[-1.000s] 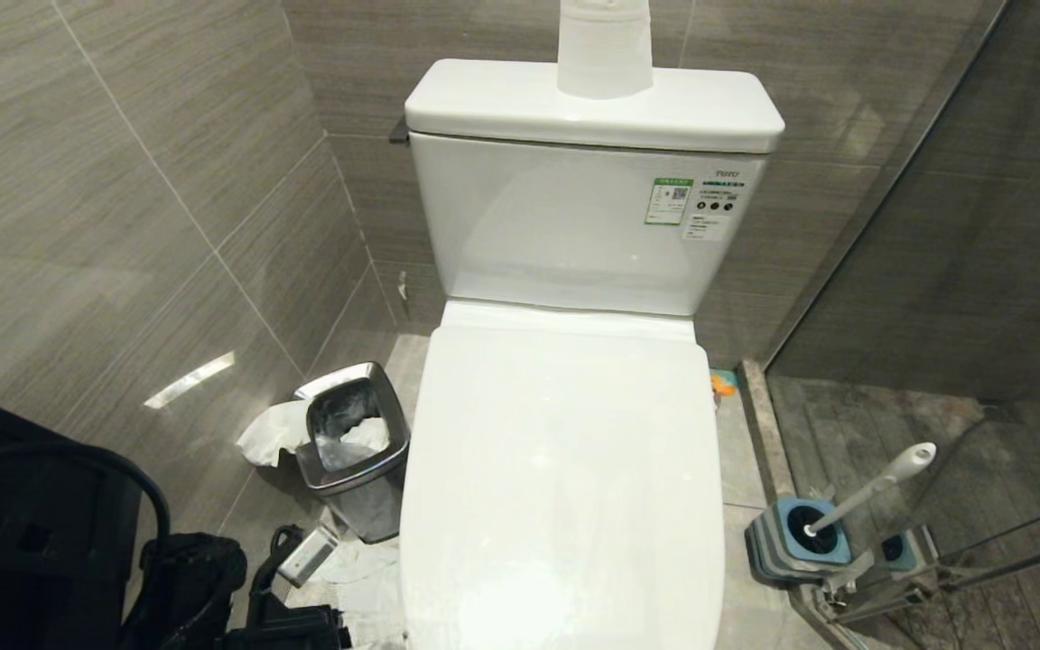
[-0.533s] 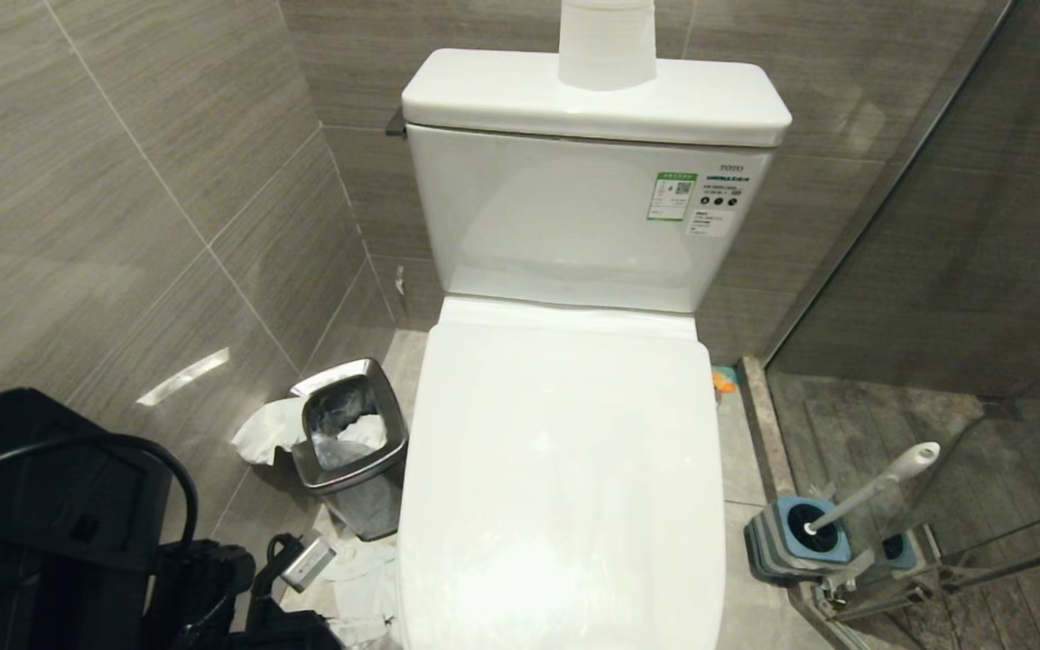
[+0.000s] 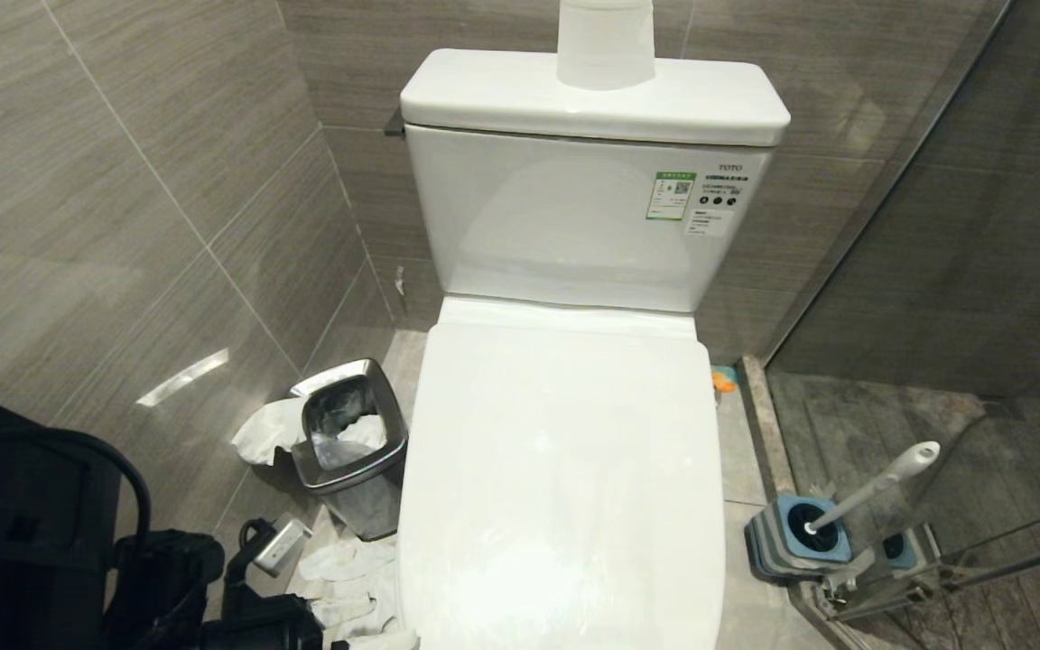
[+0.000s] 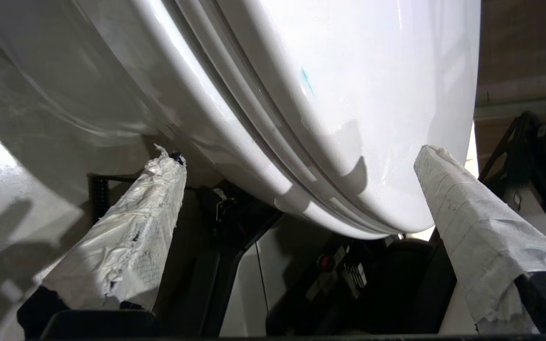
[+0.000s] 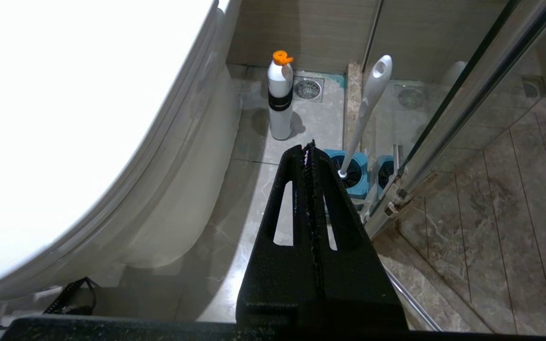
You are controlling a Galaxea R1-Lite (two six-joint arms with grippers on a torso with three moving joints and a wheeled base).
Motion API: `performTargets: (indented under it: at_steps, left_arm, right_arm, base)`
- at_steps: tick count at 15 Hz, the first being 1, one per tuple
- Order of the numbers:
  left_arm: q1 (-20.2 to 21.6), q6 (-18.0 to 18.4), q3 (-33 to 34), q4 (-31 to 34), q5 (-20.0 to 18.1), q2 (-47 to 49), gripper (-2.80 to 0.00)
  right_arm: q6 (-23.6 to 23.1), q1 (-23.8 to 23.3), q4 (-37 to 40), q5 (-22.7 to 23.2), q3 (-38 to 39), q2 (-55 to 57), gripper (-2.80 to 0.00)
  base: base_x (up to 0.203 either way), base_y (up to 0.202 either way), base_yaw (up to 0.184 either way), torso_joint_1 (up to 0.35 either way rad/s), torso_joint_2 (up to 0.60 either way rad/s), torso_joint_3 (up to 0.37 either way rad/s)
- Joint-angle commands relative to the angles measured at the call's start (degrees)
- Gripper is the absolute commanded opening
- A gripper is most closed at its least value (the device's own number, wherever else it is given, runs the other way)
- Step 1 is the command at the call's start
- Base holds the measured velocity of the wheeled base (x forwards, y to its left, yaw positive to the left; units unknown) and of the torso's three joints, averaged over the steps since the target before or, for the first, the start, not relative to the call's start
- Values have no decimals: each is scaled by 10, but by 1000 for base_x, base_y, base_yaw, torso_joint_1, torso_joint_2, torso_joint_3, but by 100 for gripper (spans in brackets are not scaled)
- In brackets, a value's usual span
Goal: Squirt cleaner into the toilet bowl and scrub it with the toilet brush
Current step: Use the left hand to lift the toilet lid slightly
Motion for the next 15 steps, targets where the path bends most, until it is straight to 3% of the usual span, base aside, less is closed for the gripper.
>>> performTargets:
  at_steps: [1,7,15]
  left_arm:
    - [2,-17,1,-5,-8,-26,0]
    - [-7,-11,1,-5,13,-40,0]
    - [-37,-11,1,-5,12,-44,0]
  right_arm:
    - [0,0,0,0,0,0,-280]
    - [0,0,0,0,0,0,-280]
    - [0,0,0,0,0,0,-280]
  base:
    - [0,0,0,0,0,0]
    - [0,0,0,0,0,0]
    - [0,0,0,0,0,0]
